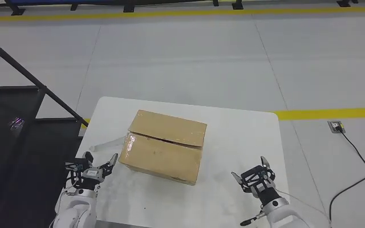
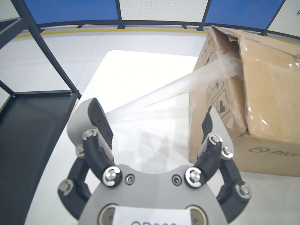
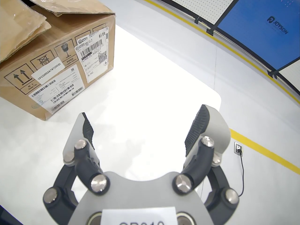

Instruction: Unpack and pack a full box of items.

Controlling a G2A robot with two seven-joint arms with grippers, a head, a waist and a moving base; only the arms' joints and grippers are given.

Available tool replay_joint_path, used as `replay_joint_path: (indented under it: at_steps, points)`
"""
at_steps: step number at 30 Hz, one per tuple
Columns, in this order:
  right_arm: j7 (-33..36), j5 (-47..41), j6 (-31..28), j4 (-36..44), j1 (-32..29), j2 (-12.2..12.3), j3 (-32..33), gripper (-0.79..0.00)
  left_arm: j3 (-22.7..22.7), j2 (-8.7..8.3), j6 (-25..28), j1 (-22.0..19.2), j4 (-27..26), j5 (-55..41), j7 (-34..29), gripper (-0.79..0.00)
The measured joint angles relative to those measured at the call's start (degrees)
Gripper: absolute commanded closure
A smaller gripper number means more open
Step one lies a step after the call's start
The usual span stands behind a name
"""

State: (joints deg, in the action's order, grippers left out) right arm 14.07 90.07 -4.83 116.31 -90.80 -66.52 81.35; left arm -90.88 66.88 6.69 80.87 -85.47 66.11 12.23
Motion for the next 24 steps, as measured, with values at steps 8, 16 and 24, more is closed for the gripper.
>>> replay_joint_path:
  at_steps: [8, 16, 24]
  points:
    - [-2.0, -14.5, -10.9, -0.9, 3.6, -0.3, -1.2, -0.785, 0.9, 0.17, 3.7, -2.5, 2.3, -2.5, -2.5, -0.785]
    - [0.1, -22.2, -13.5, -1.1, 5.5, -0.5, -2.1, -0.785, 1.4, 0.18, 6.4, -3.6, 3.7, -2.0, -1.7, -0.785]
    - [3.9, -33.7, -18.5, -5.1, 9.2, -0.7, -3.0, -0.785, 2.0, 0.22, 7.9, -2.3, 1.9, -1.2, -1.1, -0.785]
